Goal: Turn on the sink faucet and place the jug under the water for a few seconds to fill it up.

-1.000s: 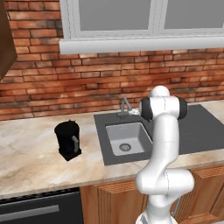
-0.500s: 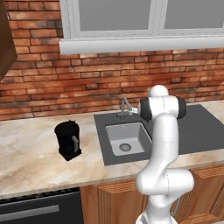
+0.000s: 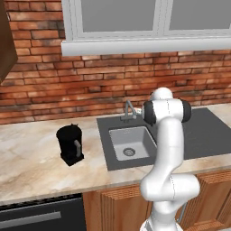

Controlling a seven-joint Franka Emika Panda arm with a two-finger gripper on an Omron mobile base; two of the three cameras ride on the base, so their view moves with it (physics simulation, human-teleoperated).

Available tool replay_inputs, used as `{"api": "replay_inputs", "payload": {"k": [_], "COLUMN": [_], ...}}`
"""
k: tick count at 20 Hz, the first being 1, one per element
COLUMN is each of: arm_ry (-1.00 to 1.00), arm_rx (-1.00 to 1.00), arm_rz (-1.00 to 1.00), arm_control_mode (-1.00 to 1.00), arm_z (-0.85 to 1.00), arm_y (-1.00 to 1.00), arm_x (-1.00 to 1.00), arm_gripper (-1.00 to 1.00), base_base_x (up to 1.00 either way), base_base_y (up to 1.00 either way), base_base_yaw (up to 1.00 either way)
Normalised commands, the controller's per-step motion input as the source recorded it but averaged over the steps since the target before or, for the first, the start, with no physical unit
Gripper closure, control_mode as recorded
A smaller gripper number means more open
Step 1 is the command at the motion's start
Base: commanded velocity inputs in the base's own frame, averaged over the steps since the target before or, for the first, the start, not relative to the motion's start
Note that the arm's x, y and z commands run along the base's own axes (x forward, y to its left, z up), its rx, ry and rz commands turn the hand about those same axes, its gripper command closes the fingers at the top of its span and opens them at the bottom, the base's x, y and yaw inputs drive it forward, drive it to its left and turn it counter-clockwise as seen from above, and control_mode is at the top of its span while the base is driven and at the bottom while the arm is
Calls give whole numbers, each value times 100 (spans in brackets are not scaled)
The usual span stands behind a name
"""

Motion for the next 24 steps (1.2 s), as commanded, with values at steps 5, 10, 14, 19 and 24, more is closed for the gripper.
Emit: {"api": "replay_inputs", "payload": {"k": [5, 10, 14, 19, 24], "arm_ry": [28, 20, 10, 7, 1], "arm_rx": [29, 25, 16, 4, 0], "arm_rz": [-14, -13, -11, -8, -2], "arm_control_mode": [-100, -100, -100, -100, -100], "arm_z": [-37, -52, -85, -100, -80], "arm_y": [-69, -63, -41, -12, -2], "arm_x": [0, 0, -18, -26, -58], "arm_gripper": [100, 100, 100, 100, 100], "base_base_x": [0, 0, 0, 0, 0], "base_base_y": [0, 0, 0, 0, 0], "base_base_yaw": [0, 0, 0, 0, 0]}}
